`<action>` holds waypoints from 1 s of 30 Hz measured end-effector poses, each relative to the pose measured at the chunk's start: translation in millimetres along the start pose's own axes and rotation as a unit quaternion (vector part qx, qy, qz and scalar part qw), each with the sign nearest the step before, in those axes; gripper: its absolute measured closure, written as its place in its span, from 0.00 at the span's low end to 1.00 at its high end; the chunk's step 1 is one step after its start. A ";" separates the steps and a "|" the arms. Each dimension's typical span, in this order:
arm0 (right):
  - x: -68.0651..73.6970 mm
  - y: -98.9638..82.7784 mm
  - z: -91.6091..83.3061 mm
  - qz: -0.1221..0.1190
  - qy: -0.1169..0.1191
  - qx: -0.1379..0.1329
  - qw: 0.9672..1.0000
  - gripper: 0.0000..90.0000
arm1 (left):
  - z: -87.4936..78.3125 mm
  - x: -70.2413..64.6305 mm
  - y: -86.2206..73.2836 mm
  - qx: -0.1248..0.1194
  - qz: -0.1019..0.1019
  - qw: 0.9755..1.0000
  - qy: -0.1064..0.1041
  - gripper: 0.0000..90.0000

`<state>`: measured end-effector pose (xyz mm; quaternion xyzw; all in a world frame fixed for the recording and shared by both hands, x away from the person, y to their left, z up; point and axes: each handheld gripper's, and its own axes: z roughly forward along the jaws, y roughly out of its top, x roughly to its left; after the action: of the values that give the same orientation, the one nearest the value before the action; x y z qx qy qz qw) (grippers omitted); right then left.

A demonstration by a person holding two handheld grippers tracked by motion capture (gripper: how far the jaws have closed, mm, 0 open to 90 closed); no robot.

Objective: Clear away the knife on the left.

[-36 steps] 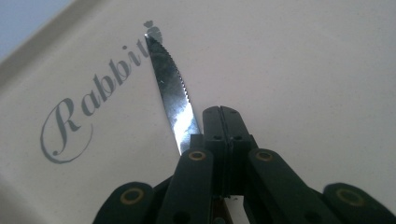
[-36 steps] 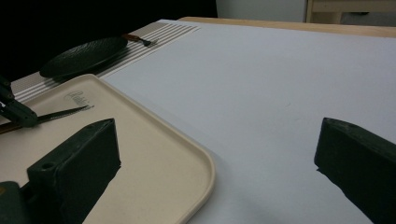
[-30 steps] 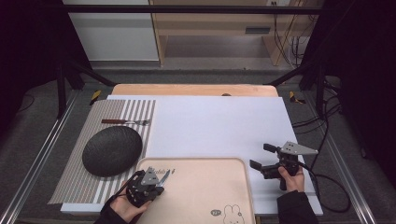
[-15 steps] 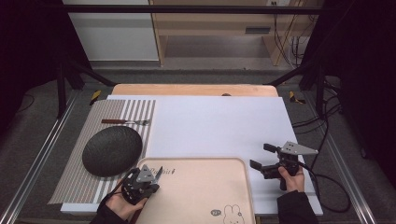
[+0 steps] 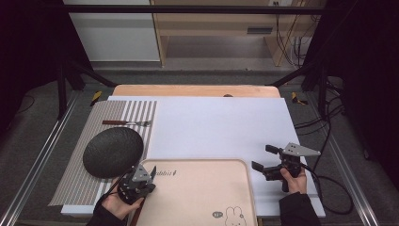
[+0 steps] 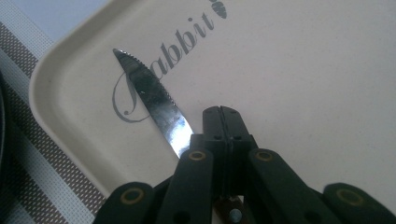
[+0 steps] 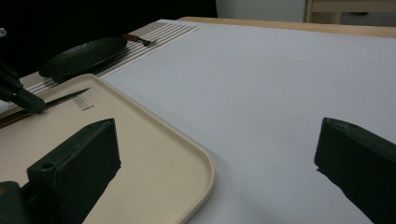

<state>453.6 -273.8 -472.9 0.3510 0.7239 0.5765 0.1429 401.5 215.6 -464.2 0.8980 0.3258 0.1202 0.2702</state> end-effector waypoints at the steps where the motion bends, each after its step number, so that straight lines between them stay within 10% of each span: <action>1: 0.0 0.0 -0.1 0.000 0.000 0.000 1.000 0.00 | -0.3 0.3 -0.3 0.001 0.000 1.000 0.000 1.00; 30: -0.2 -0.3 -0.1 0.000 0.000 0.001 1.000 0.00 | -5.6 11.1 -9.2 0.004 -0.013 1.000 0.012 1.00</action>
<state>453.6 -274.0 -473.2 0.3516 0.7240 0.5760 0.1428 402.9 231.1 -464.3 0.8933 0.3412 0.1258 0.2642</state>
